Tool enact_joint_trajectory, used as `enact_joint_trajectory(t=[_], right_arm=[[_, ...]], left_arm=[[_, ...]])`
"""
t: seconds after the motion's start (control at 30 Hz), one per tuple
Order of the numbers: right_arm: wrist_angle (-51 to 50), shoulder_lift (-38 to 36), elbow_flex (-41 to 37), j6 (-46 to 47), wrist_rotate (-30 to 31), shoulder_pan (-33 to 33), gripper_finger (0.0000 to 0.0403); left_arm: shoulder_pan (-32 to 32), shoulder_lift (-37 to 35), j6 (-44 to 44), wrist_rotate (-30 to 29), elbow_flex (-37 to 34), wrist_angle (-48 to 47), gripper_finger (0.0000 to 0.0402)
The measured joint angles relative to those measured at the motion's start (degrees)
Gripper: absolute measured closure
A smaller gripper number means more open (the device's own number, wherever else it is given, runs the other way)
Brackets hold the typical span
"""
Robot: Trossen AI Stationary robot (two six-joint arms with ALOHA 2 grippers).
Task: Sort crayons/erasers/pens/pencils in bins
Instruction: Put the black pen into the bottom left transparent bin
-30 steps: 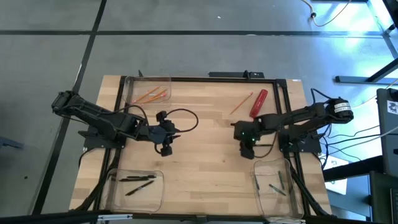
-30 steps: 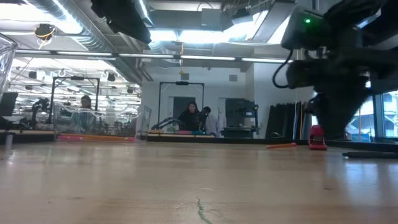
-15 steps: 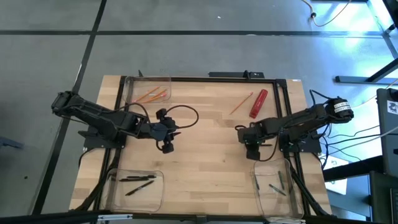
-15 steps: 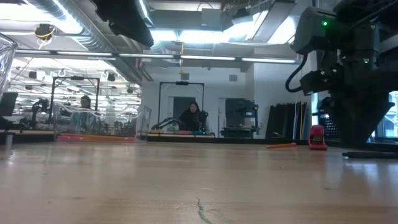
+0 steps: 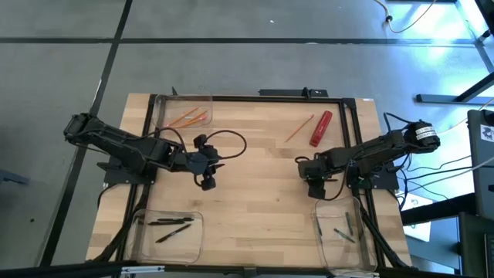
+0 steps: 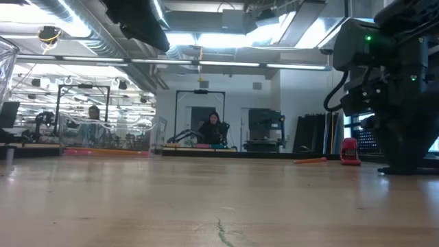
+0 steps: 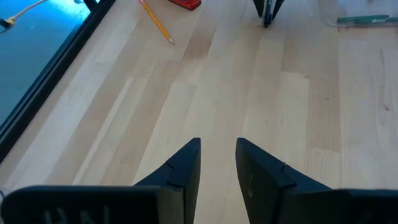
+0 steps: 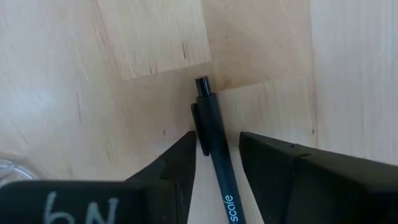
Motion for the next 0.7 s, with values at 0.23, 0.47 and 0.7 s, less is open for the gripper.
enact_joint_trajectory(t=[0.23, 0.47, 0.7], right_arm=[[0.11, 0.04, -0.07, -0.15, 0.73, 0.0, 0.0274], [0.09, 0.09, -0.11, 1.12, 1.58, -0.01, 0.0305], [0.54, 0.03, -0.05, 1.76, 1.9, -0.04, 0.0372]], left_arm=[[0.0, 0.0, 0.0, 0.01, 0.0, 0.0, 0.0306], [0.0, 0.0, 0.15, 0.02, 0.0, 0.0, 0.0306], [0.0, 0.0, 0.44, 0.01, 0.0, 0.0, 0.0306]])
